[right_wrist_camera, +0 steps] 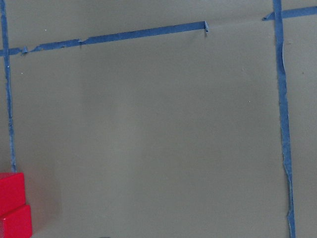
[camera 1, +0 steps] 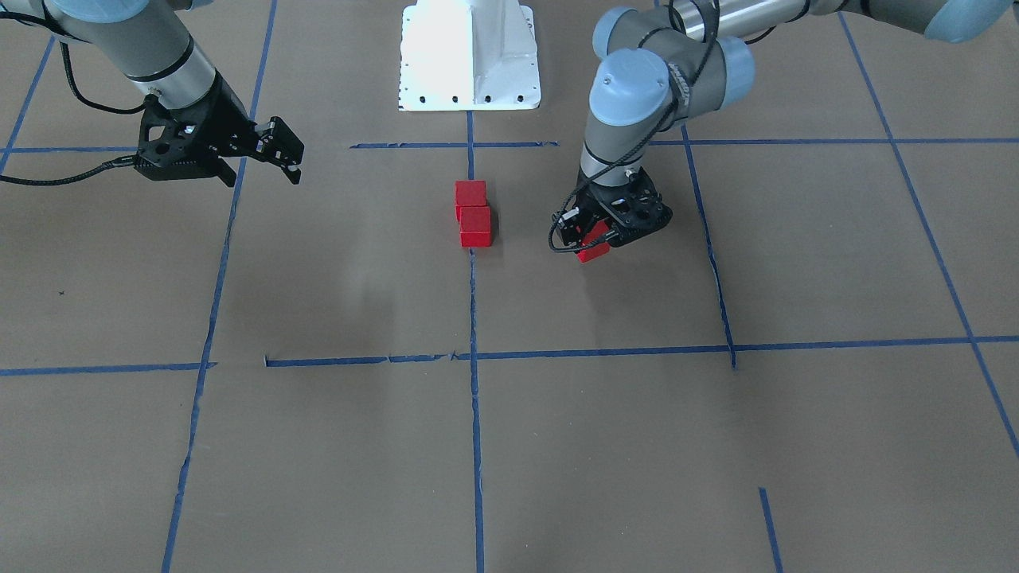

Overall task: Form red blocks into L shape at center
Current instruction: 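Carry the cube with the left gripper next to the stacked pair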

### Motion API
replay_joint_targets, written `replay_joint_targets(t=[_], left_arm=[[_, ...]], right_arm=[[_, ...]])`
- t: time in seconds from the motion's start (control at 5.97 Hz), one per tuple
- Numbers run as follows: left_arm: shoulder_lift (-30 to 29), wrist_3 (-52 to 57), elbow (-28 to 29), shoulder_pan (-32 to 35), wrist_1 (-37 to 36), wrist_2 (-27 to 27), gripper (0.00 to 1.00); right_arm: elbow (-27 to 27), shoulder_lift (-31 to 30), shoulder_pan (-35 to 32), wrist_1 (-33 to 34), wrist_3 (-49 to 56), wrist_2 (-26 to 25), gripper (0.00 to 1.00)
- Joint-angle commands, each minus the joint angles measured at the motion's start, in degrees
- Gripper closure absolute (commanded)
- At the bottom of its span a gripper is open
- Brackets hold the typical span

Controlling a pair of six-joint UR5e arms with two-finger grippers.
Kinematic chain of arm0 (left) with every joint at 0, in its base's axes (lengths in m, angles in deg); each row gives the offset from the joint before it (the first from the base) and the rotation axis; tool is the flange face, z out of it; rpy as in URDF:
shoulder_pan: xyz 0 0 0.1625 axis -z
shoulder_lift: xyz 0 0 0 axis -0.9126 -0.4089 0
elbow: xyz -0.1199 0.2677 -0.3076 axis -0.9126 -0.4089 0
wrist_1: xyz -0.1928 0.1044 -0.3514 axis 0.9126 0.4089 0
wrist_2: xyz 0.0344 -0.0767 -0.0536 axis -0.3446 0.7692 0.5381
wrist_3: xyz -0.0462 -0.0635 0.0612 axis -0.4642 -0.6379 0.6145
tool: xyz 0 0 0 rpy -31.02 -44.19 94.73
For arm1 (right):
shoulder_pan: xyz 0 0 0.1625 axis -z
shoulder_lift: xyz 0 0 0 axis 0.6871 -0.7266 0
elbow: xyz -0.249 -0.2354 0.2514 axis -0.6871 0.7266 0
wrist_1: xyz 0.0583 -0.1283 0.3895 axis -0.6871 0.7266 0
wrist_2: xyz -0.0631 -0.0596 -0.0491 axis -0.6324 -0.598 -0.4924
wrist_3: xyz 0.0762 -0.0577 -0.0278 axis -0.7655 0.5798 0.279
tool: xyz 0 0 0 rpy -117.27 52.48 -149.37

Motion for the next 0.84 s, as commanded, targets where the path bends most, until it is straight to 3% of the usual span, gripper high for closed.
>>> replay_joint_targets(t=[0.0,0.17,0.67], left_arm=[[-2.11,-23.99,-0.32,-5.48,-3.0,-2.07,1.0],[-3.51,-36.8,0.03,-5.78,-1.79,-1.91,0.99],[-4.49,-51.04,1.17,-5.78,2.51,-1.91,0.99]], right_arm=[[0.09,-0.03,0.03,0.0,-0.1,-0.18,0.0],[-0.09,-0.03,0.03,0.0,-0.53,-0.18,0.0],[-0.09,-0.2,0.03,0.0,-0.63,-0.36,0.0]])
